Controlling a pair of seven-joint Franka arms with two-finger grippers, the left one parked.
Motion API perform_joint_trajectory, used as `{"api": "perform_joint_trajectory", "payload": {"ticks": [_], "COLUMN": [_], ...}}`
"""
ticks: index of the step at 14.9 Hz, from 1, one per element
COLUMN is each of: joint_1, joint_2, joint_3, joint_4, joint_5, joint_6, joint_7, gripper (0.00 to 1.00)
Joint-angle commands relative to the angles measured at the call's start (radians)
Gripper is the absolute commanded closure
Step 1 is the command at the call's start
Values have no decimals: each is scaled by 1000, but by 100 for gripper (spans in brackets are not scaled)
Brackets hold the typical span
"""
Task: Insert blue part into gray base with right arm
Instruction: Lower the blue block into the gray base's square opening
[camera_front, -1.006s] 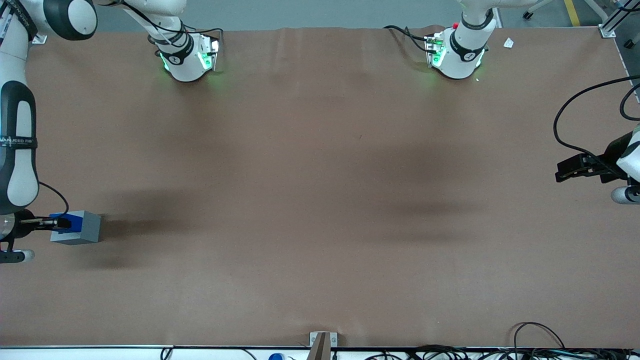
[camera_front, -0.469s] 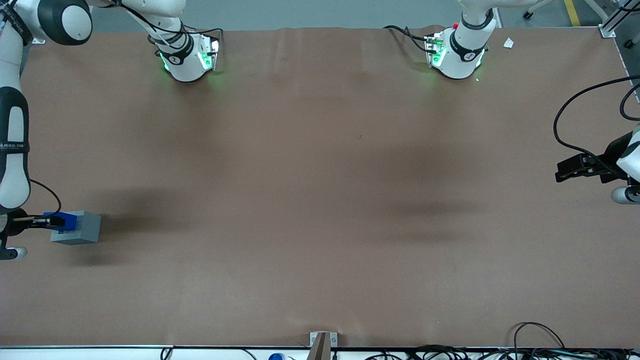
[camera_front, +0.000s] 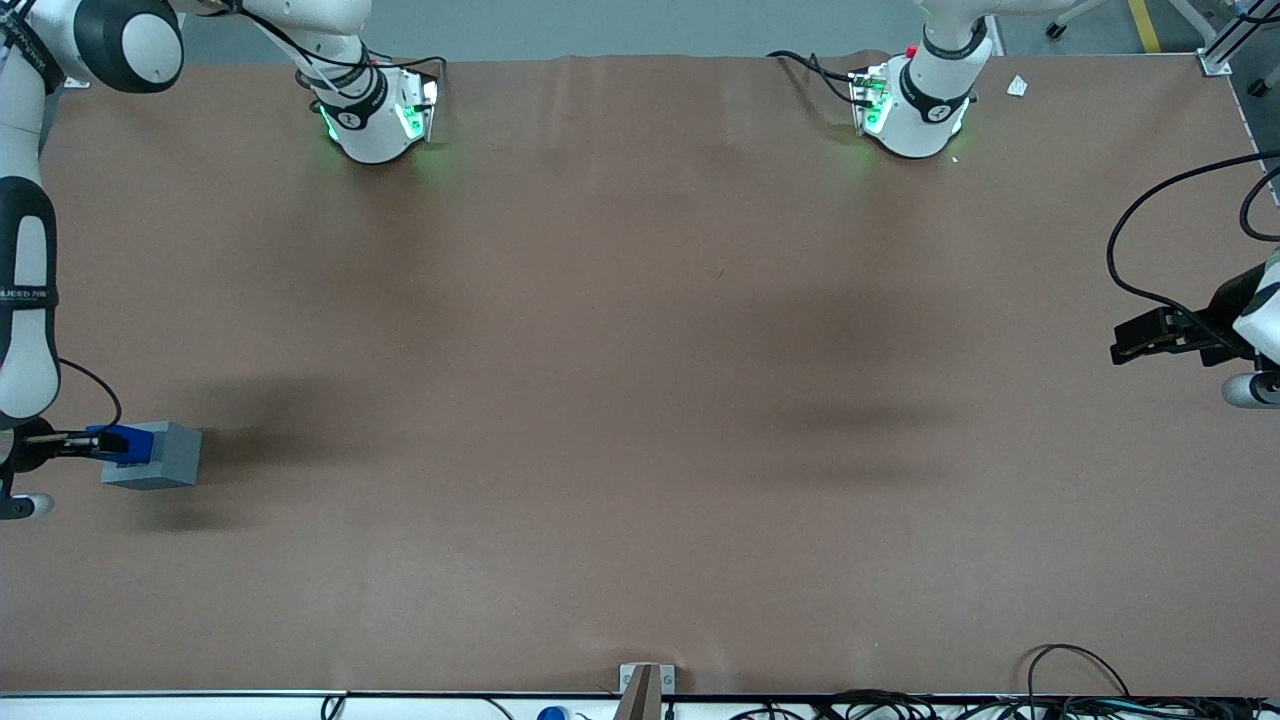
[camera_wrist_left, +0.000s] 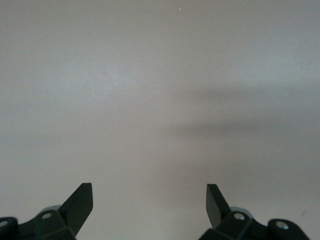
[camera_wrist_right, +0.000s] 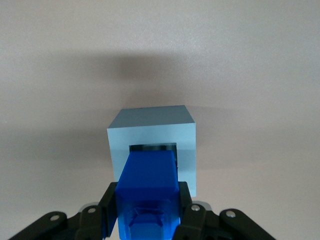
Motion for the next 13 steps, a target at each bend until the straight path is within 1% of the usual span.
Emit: {"api": "perform_joint_trajectory", "payload": {"ticks": [1,13], "joint_1": [-12,-13], "joint_2": [13,33], "joint_3": [17,17], "joint_4": [24,30], "joint_5": [-15,-13], "joint_6": [-1,23], "joint_7": [-10,-10], "gripper": [100,100]}}
